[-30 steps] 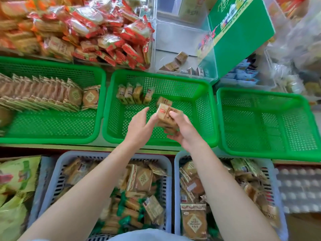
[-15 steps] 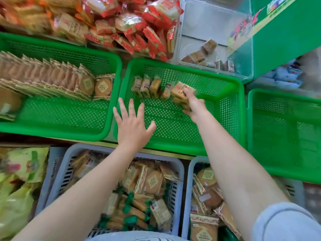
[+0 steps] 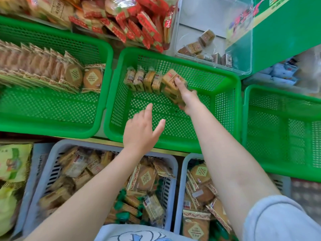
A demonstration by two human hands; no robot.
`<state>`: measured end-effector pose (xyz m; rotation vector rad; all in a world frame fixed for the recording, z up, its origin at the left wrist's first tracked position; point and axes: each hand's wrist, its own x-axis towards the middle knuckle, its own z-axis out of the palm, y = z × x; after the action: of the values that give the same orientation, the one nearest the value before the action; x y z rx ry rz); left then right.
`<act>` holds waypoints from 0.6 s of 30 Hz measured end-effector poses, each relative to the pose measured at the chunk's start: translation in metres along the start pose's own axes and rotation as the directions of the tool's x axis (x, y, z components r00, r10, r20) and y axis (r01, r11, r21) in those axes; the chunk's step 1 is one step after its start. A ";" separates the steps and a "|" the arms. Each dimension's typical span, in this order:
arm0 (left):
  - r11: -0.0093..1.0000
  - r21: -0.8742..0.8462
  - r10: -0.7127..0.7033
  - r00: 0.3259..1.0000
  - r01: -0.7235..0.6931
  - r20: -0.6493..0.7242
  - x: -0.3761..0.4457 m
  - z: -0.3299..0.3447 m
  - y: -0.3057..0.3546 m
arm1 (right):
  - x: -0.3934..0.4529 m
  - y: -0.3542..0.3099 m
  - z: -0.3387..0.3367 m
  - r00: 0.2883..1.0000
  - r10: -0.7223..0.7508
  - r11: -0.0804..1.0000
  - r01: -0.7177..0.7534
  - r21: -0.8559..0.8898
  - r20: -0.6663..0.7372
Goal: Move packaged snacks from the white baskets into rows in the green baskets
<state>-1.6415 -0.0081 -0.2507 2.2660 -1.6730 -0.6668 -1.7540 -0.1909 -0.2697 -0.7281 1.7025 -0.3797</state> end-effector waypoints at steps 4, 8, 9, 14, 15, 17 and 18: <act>0.997 0.074 0.007 1.000 -0.005 -0.025 0.000 -0.003 -0.002 | -0.001 -0.001 0.009 0.998 0.036 0.999 -0.037 0.023 0.060; 0.998 0.051 0.044 0.998 -0.041 -0.053 -0.001 -0.001 -0.001 | 0.006 0.000 0.016 0.997 0.062 0.998 -0.064 0.027 0.056; 0.998 0.047 0.046 0.997 -0.043 -0.060 -0.001 0.000 -0.001 | 0.006 0.000 0.017 0.997 0.060 0.997 -0.063 0.047 0.049; 0.999 0.035 0.028 0.996 -0.025 -0.085 0.000 -0.001 0.000 | 0.004 -0.002 0.020 0.999 0.037 0.985 -0.039 0.166 0.013; 0.999 0.040 0.023 0.996 -0.019 -0.087 0.000 0.000 0.000 | 0.003 -0.002 0.020 0.999 0.037 0.983 -0.039 0.178 0.015; 0.999 0.043 0.025 0.995 -0.021 -0.095 0.000 0.000 -0.001 | 0.001 -0.001 0.021 0.999 0.049 0.978 -0.053 0.201 0.025; 0.999 0.046 0.028 0.995 -0.024 -0.098 -0.001 0.001 -0.001 | -0.001 -0.001 0.021 0.998 0.051 0.975 -0.058 0.213 0.038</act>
<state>-1.6415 -0.0068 -0.2520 2.2639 -1.6833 -0.5078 -1.7334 -0.1882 -0.2736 -0.5252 1.6179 -0.5018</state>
